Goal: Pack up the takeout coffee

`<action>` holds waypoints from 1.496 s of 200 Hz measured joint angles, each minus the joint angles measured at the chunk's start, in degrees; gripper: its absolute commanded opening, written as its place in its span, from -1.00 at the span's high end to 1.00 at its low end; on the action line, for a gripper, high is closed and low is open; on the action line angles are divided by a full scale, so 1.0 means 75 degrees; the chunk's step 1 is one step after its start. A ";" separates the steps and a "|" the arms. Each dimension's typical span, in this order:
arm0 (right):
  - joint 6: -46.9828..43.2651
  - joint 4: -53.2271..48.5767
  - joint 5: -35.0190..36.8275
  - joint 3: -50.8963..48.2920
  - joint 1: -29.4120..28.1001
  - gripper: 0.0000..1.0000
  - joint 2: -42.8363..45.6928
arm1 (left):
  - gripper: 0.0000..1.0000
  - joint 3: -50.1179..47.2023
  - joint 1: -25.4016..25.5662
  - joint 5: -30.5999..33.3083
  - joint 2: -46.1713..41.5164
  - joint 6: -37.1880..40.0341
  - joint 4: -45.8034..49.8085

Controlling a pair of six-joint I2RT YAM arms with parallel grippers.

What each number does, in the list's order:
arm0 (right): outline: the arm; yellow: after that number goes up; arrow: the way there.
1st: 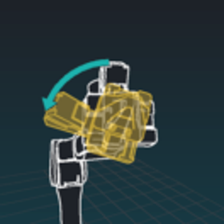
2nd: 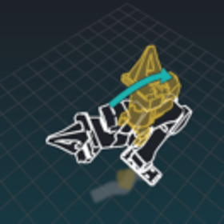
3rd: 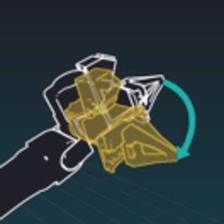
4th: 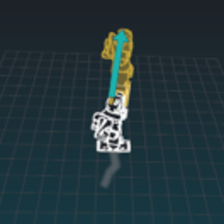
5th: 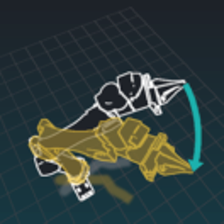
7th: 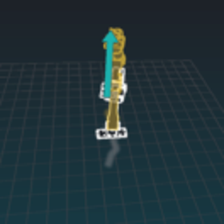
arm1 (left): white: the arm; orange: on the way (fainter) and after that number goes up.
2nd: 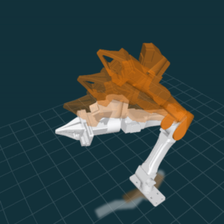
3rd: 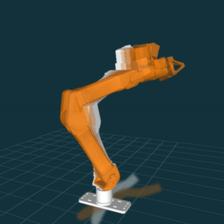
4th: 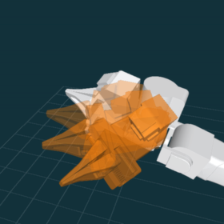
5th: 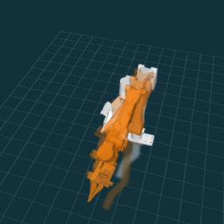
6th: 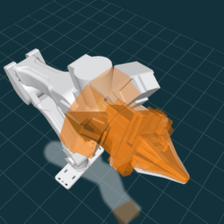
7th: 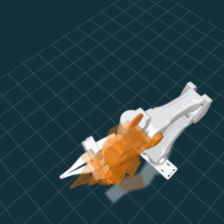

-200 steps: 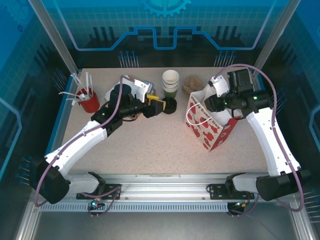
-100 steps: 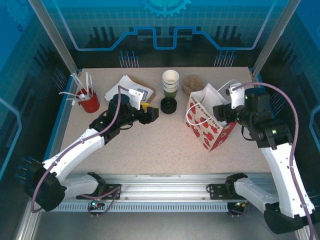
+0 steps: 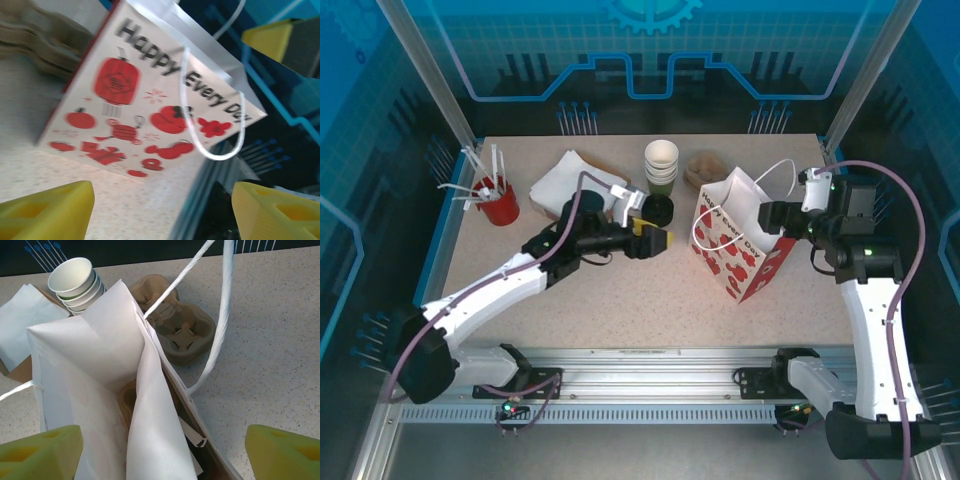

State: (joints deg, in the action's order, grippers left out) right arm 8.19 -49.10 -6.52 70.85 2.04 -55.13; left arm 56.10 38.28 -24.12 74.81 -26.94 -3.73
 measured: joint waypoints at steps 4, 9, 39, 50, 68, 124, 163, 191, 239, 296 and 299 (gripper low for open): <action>0.0000 0.0032 0.0026 -0.0026 0.0000 -0.68 0.0000 | -0.45 0.0122 0.0085 -0.0044 0.0128 -0.0047 -0.0026; 0.0000 0.0087 0.0105 -0.0070 0.0000 -0.67 0.0000 | -0.42 0.0265 0.0178 -0.0085 0.0286 -0.0108 -0.0070; 0.0032 0.0297 0.0691 -0.0204 0.0023 -0.61 -0.0140 | -0.20 0.1014 0.0530 -0.0224 0.1131 -0.0446 -0.0289; 0.0064 0.0420 0.0790 -0.0251 0.0032 -0.57 -0.0233 | -0.05 0.1154 0.0592 -0.0239 0.1300 -0.0527 -0.0297; 0.0143 0.0662 0.0685 -0.0338 0.0035 -0.43 -0.0411 | 0.17 0.1218 0.0659 -0.0291 0.1469 -0.0723 -0.0364; 0.0259 0.1192 0.0361 -0.0694 0.0035 -0.16 -0.0589 | 0.64 0.1239 0.0720 -0.0399 0.1655 -0.1131 -0.0662; 0.0256 0.1405 0.0178 -0.0880 0.0035 -0.12 -0.0638 | 0.84 0.1335 0.0720 -0.0399 0.1731 -0.1218 -0.0731; 0.0283 0.1518 0.0000 -0.0941 0.0035 -0.12 -0.0647 | 0.87 0.1454 0.0720 -0.0393 0.1734 -0.1198 -0.0705; 0.0487 0.1912 -0.0466 -0.1134 0.0029 -0.12 -0.0635 | 0.88 0.1606 0.0711 -0.0361 0.1734 -0.1134 -0.0600; 0.0723 0.2124 -0.0694 -0.1256 -0.0146 -0.13 -0.0632 | 0.88 0.1606 0.0592 -0.0306 0.1719 -0.1134 -0.0533; 0.0743 0.2133 -0.0702 -0.1256 -0.0166 -0.13 -0.0632 | 0.88 0.1603 0.0580 -0.0303 0.1716 -0.1134 -0.0530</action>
State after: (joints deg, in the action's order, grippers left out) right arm 13.76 -33.10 -11.79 61.43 0.80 -59.88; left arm 68.12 42.63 -26.39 87.68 -35.44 -7.70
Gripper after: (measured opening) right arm 0.563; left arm 0.065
